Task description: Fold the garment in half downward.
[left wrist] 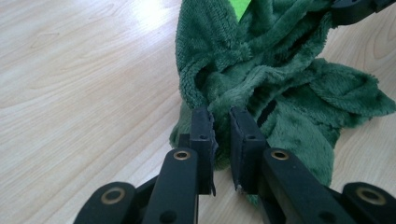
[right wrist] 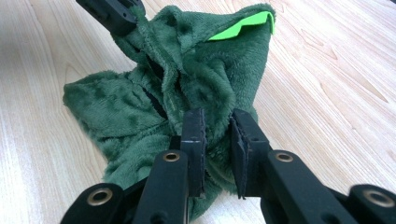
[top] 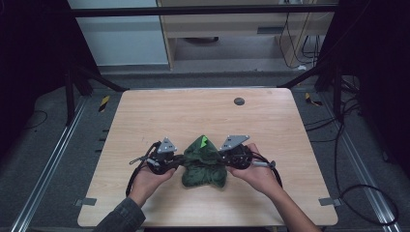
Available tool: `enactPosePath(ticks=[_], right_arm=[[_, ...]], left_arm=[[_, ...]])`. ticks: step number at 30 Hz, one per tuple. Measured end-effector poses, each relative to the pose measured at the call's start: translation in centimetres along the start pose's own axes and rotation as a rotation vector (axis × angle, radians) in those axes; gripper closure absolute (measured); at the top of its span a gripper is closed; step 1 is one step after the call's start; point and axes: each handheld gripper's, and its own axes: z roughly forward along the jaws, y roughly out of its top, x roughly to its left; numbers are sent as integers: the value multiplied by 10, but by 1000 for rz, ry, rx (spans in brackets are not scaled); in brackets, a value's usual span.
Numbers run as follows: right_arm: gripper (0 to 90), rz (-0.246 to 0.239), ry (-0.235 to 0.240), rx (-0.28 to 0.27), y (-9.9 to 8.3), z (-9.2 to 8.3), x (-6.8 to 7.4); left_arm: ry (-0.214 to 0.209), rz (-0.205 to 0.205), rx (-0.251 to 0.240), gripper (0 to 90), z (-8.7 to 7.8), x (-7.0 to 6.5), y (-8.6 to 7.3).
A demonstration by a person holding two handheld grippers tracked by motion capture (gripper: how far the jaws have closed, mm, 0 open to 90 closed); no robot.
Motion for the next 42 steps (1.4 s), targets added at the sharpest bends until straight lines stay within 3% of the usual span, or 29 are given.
enactPosePath(ticks=[15,22,32,42], right_arm=[[756,-7,2,-2,-7,-4,9],[825,-11,10,-1,-8,-5,8],[833,-17,-9,-46,-2,-18,9],[821,-26,-2,-33,-17,-19,22]], left_arm=[[-13,1,1,802,2,-9,-9],[-9,0,-7,809,2,-10,-9],[8,-7,-65,813,-11,-9,-3],[-7,16,-41,808,-7,-21,-17]])
